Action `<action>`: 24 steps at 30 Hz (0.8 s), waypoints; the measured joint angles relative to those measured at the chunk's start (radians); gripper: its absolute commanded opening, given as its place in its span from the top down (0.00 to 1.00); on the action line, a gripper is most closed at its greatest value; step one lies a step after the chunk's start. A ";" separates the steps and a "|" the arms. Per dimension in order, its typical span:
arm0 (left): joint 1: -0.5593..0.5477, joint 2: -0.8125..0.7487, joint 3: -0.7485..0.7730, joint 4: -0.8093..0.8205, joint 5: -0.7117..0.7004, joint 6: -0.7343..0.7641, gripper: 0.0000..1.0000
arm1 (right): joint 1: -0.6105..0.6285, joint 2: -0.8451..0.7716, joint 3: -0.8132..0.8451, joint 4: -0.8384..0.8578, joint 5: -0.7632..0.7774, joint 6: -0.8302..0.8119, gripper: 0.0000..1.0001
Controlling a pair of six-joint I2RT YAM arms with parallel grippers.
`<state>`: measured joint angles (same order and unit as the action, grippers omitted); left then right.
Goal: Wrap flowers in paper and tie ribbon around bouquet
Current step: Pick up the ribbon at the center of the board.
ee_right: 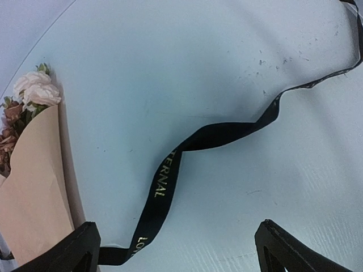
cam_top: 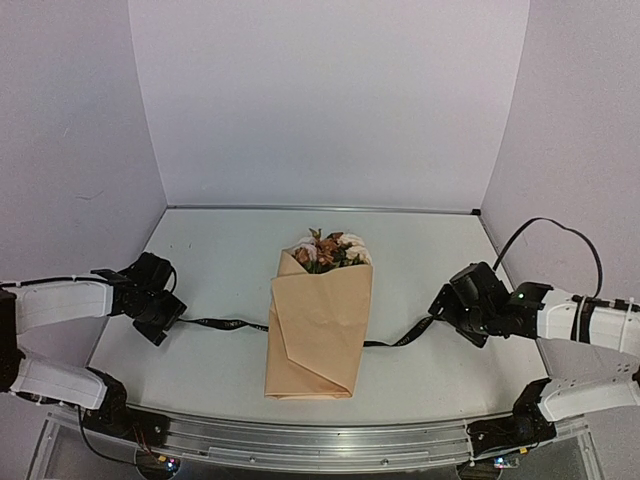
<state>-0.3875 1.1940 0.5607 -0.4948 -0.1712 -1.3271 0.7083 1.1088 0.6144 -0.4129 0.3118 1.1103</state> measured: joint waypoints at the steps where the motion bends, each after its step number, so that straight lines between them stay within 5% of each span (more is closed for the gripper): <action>1: 0.009 0.021 0.000 0.003 -0.004 -0.004 0.32 | -0.010 -0.003 -0.009 0.000 0.000 0.006 0.02; 14: 0.059 0.203 0.039 0.110 -0.038 0.006 0.42 | -0.100 -0.087 -0.112 -0.030 -0.010 0.087 0.02; 24: 0.085 0.101 0.041 0.137 -0.039 0.129 0.33 | -0.104 -0.006 -0.093 -0.034 -0.008 0.155 0.06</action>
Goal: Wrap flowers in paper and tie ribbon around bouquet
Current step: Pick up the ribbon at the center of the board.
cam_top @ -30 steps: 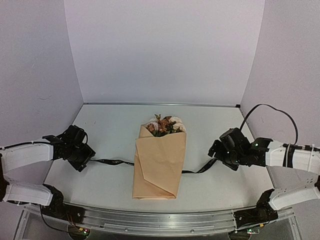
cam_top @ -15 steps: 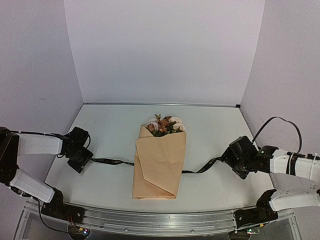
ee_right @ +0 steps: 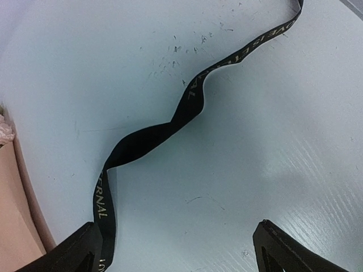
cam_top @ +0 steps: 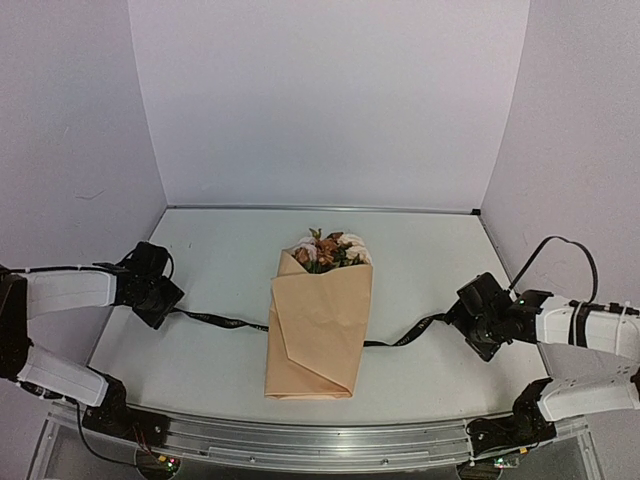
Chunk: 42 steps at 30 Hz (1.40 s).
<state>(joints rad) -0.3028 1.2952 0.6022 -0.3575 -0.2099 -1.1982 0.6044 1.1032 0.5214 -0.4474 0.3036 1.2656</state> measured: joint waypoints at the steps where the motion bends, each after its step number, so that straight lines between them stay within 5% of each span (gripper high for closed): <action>1: 0.010 -0.023 0.000 0.000 0.001 0.009 0.34 | 0.000 0.003 0.002 -0.005 0.004 0.011 0.06; 10: 0.134 0.084 0.018 0.058 0.084 0.072 0.41 | -0.002 0.049 0.083 -0.072 0.040 0.075 0.05; 18: 0.166 0.160 -0.003 0.159 0.130 0.055 0.74 | -0.006 0.200 0.159 -0.087 0.023 0.079 0.07; 23: 0.166 0.188 -0.009 0.210 0.132 0.047 0.90 | -0.055 0.266 0.180 -0.058 0.008 0.082 0.26; 29: 0.166 0.199 -0.010 0.227 0.139 0.049 0.99 | -0.170 0.347 0.181 0.024 -0.060 0.058 0.34; 42: 0.166 0.187 -0.010 0.208 0.140 0.112 1.00 | -0.259 0.458 0.191 0.157 -0.108 0.029 0.60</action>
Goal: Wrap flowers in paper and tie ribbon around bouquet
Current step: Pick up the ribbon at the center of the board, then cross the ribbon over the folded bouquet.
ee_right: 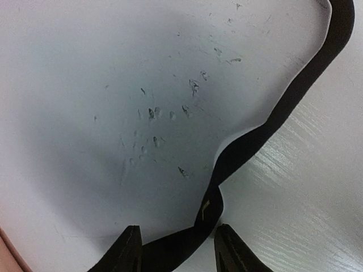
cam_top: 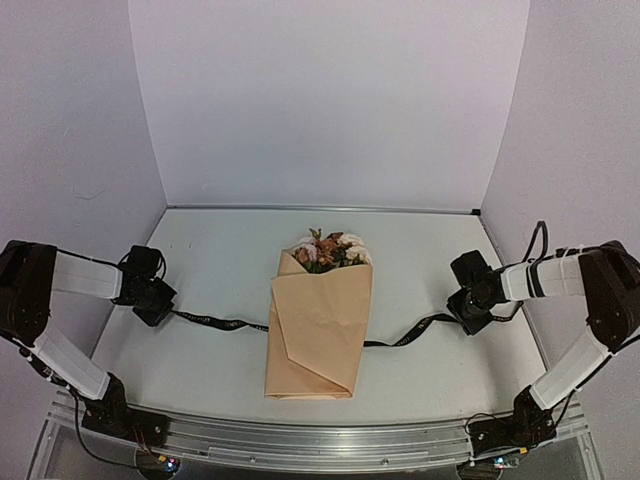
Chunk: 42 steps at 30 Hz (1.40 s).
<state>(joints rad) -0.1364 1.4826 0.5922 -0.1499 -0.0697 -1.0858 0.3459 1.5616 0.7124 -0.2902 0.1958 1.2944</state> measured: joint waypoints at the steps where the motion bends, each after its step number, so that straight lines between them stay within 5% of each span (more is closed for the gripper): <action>1: 0.000 -0.004 0.000 -0.005 0.000 0.010 1.00 | -0.002 0.002 0.000 0.004 0.002 -0.007 0.64; 7: 0.000 -0.025 0.005 -0.018 0.000 0.060 1.00 | -0.005 0.020 0.006 0.014 0.008 -0.035 0.97; 20: -0.050 -0.163 0.047 -0.001 0.075 0.267 1.00 | 0.022 -0.115 0.058 -0.081 0.011 -0.180 1.00; 31: -0.449 -0.252 0.185 0.220 0.194 0.553 1.00 | 0.219 -0.194 0.271 -0.121 -0.015 -0.307 1.00; 42: -0.879 0.230 0.681 0.149 0.346 0.966 1.00 | 0.202 0.089 0.533 -0.113 -0.242 -0.416 1.00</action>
<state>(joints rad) -1.0149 1.7127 1.2733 -0.0007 0.2763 -0.1200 0.5479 1.6508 1.2455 -0.4032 -0.0460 0.8785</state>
